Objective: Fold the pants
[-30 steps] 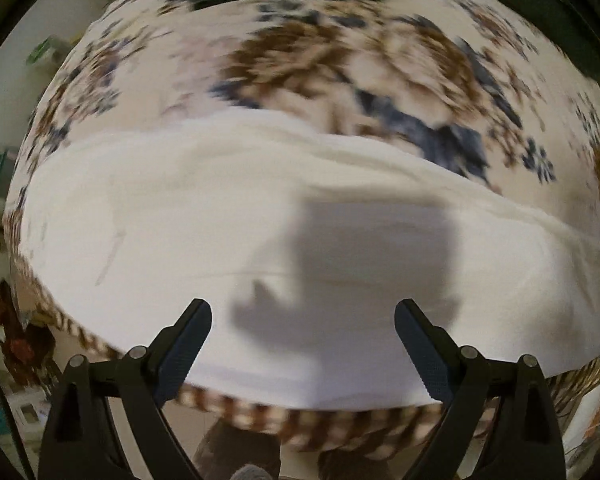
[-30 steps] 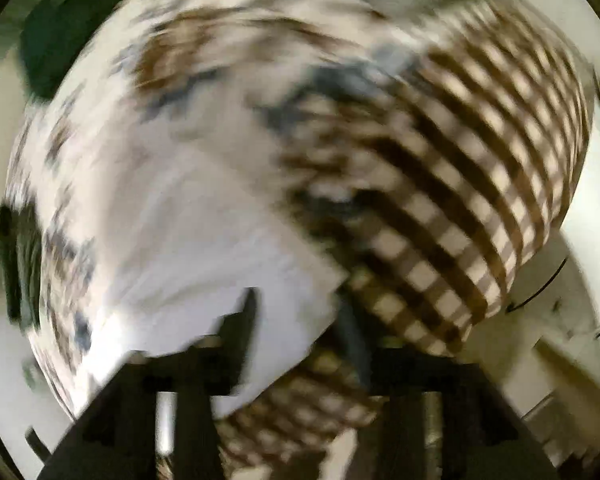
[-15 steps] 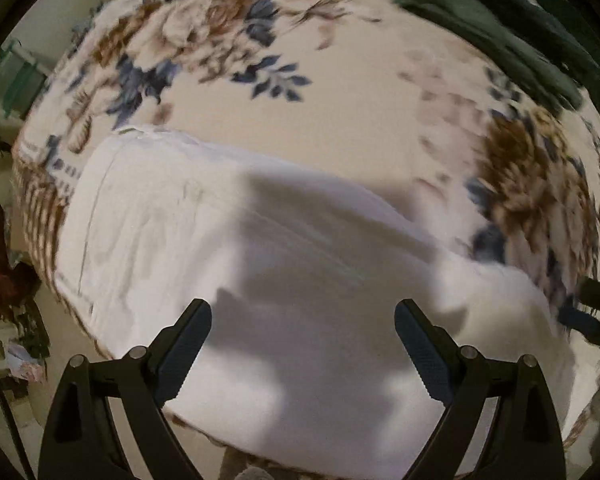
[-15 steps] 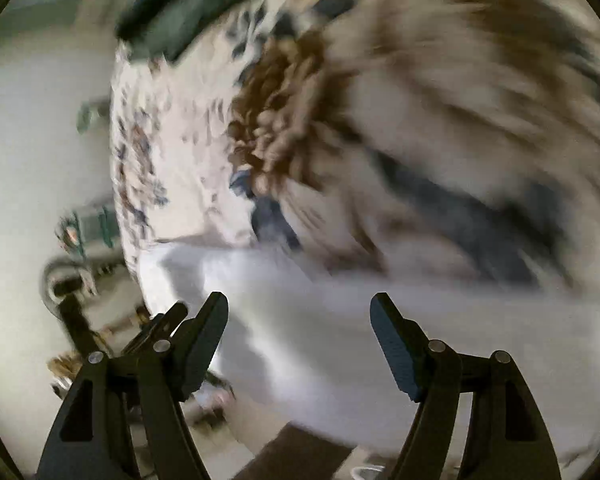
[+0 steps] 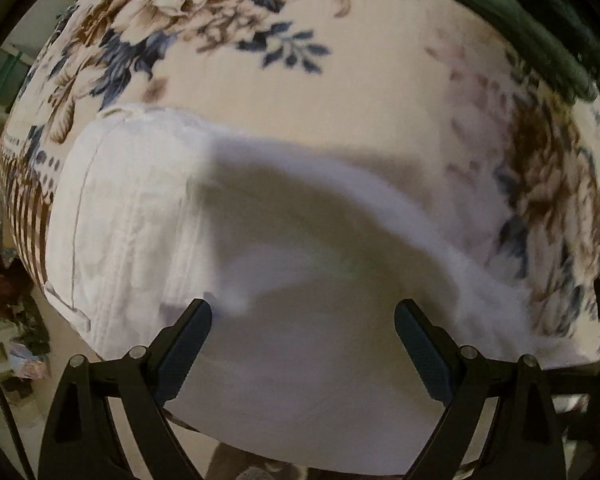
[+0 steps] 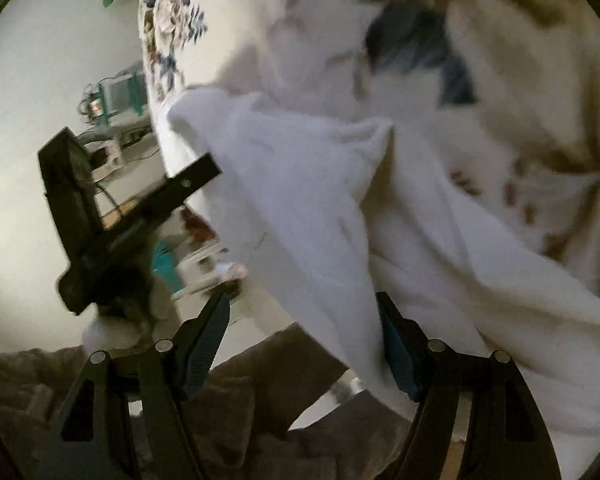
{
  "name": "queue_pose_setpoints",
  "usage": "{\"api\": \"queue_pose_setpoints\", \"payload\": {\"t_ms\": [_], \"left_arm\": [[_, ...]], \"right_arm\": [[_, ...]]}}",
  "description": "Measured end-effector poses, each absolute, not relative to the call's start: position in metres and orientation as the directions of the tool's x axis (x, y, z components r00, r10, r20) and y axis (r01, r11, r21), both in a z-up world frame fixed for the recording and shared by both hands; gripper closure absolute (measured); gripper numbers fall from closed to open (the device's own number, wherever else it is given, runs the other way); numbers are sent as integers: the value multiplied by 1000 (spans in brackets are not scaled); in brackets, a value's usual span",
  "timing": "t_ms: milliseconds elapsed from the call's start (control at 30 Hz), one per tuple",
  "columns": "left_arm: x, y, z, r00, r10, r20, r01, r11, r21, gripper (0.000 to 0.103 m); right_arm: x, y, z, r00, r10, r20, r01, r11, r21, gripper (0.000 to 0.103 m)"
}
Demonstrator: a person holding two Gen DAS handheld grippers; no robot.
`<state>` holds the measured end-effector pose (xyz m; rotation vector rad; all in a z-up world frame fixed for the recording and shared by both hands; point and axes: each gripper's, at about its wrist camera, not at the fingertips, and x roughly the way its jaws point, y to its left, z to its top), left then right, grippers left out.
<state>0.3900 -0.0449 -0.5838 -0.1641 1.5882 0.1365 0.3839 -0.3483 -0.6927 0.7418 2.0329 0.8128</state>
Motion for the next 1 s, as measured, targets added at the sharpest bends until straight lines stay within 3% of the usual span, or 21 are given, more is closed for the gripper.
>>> {"api": "queue_pose_setpoints", "payload": {"t_ms": [200, 300, 333, 367, 400, 500, 533, 600, 667, 700, 733, 767, 800, 833, 1000], "left_arm": [[383, -48, -600, -48, 22, -999, -169, 985, 30, 9], [383, -50, -601, -45, 27, -999, -162, 986, 34, 9], [382, -51, -604, -50, 28, -998, -160, 986, 35, 9], [381, -54, -605, -53, 29, -998, -157, 987, 37, 9], [382, -56, -607, -56, 31, -998, -152, 988, 39, 9], [381, -52, -608, -43, 11, -999, -142, 990, 17, 9], [383, -51, -607, -45, 15, -999, -138, 990, 21, 9], [382, -51, -608, -53, 13, -998, -136, 990, 21, 9], [382, -51, -606, -60, 8, -998, -145, 989, 17, 9], [382, -51, -606, -59, 6, -998, -149, 989, 15, 9], [382, -51, -605, -58, 6, -998, -151, 988, 14, 9], [382, -50, -605, -58, 6, -998, -153, 988, 15, 9], [381, -51, -606, -57, 8, -998, -153, 988, 16, 9], [381, -52, -607, -59, 12, -998, -147, 989, 21, 9], [378, -51, -607, -71, 21, -997, -128, 991, 30, 9]], "right_arm": [[404, -370, -750, -251, 885, -392, 534, 464, 707, 27], [401, -361, -756, -240, 877, -416, 565, 475, 675, 30], [402, -357, -750, -257, 864, -432, 543, 499, 675, 60], [405, -353, -739, -261, 863, -432, 523, 503, 689, 80], [413, -360, -719, -214, 868, -448, 506, 491, 709, 88], [435, -387, -687, -95, 855, -510, 476, 489, 731, 88], [441, -390, -683, -119, 813, -570, 438, 558, 705, 88], [444, -389, -690, -195, 803, -563, 443, 584, 680, 87], [442, -380, -702, -285, 793, -539, 443, 607, 659, 69], [442, -375, -708, -310, 784, -538, 438, 620, 651, 46], [443, -370, -716, -323, 781, -534, 439, 624, 646, 38], [442, -365, -723, -326, 772, -546, 441, 635, 635, 39], [445, -364, -727, -318, 744, -588, 435, 666, 606, 60], [452, -367, -728, -297, 734, -610, 434, 673, 599, 92], [483, -398, -703, -174, 625, -761, 414, 747, 520, 92]]}}
